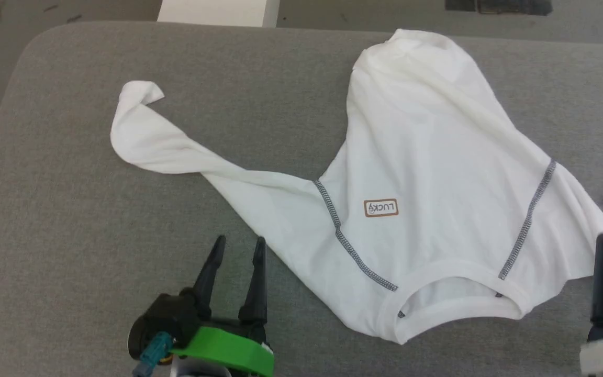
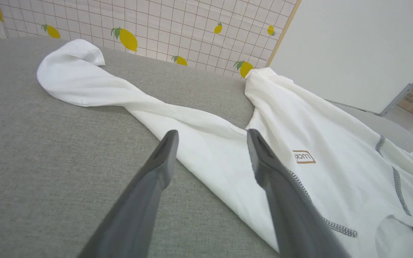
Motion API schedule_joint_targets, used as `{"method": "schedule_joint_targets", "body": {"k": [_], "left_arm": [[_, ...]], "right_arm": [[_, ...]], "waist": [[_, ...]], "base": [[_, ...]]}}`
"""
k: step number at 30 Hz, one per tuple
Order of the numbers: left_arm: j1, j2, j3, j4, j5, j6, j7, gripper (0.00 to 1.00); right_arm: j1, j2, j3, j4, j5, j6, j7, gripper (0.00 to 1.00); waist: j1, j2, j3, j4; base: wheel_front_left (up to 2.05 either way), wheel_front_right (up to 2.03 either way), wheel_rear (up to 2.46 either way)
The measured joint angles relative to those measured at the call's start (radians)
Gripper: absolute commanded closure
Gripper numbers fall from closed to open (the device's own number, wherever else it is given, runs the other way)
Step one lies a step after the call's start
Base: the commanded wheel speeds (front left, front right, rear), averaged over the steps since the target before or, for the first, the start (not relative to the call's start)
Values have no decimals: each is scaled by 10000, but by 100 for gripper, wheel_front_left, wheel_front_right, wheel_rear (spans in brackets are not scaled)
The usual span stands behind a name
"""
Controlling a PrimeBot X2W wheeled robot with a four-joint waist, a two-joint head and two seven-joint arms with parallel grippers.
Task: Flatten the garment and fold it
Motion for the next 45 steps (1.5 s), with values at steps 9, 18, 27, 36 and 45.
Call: {"method": "schedule_joint_targets", "body": {"k": [9, 18, 27, 36, 45], "left_arm": [[371, 276, -414, 182, 293, -29, 1137, 0], [-453, 531, -1009, 92, -357, -347, 4939, 0], [-720, 407, -1129, 230, -859, -35, 6460, 0], [-1261, 242, -1486, 756, -884, -69, 6286, 0], [-2164, 286, -2088, 1944, -267, -351, 6090, 100]], "right_arm": [[514, 15, 313, 961, 571, 0, -1195, 0], [197, 12, 190, 815, 449, 0, -1141, 0], [85, 13, 412, 805, 493, 0, -1162, 0], [-57, 13, 453, 815, 489, 0, -1162, 0], [-267, 13, 523, 849, 466, 0, -1158, 0]], "waist": [[0, 0, -583, -427], [0, 0, -691, -388], [0, 0, -254, -408], [0, 0, 162, -486], [0, 0, 386, -544]], "base": [[0, 0, 0], [0, 0, 0], [0, 0, 0], [0, 0, 0], [0, 0, 0]]}}
